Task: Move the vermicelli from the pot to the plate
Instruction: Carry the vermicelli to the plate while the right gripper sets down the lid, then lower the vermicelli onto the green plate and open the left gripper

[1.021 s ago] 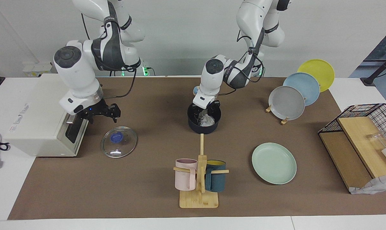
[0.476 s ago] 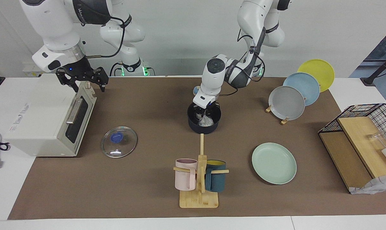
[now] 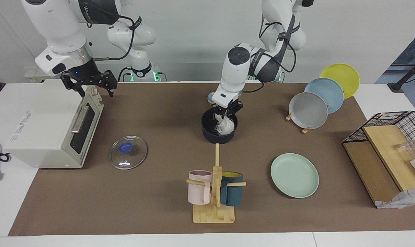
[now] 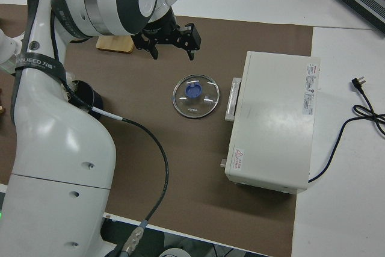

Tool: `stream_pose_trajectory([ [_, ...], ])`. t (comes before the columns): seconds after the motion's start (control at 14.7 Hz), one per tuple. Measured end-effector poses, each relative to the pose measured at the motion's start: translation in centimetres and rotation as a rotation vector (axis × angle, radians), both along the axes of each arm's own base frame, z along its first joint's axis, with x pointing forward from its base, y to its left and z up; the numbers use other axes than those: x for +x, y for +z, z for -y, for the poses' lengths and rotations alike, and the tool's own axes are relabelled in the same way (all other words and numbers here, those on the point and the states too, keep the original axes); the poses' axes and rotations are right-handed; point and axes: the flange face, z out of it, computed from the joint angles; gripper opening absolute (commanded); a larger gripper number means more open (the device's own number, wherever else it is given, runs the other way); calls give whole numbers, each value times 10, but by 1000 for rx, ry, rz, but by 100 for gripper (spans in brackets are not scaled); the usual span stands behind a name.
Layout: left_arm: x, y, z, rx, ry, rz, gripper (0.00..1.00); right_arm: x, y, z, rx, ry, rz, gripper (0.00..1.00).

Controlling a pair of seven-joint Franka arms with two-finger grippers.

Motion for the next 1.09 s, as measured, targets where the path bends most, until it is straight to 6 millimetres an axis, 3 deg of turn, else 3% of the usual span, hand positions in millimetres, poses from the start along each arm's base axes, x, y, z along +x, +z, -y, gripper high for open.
stream_pose_trajectory([
  [0.14, 25, 42, -31, -14, 6, 5, 0, -5, 3, 0, 1, -1, -15, 100],
  [0.27, 57, 74, -80, -58, 43, 4, 0, -9, 5, 1, 1, -3, -20, 100],
  [0.48, 101, 90, -153, -81, 90, 22, 0, -12, 5, 1, 1, -3, -22, 100],
  [0.61, 124, 80, -199, -85, 68, 24, 0, -12, 2, 1, 1, -3, -27, 100],
  [0.75, 146, 58, -234, -91, 50, 23, 0, -11, 2, 2, 1, -4, -22, 100],
  [1.09, 189, -16, -254, -108, -14, 52, 0, -11, 1, 17, 2, -31, -23, 100],
])
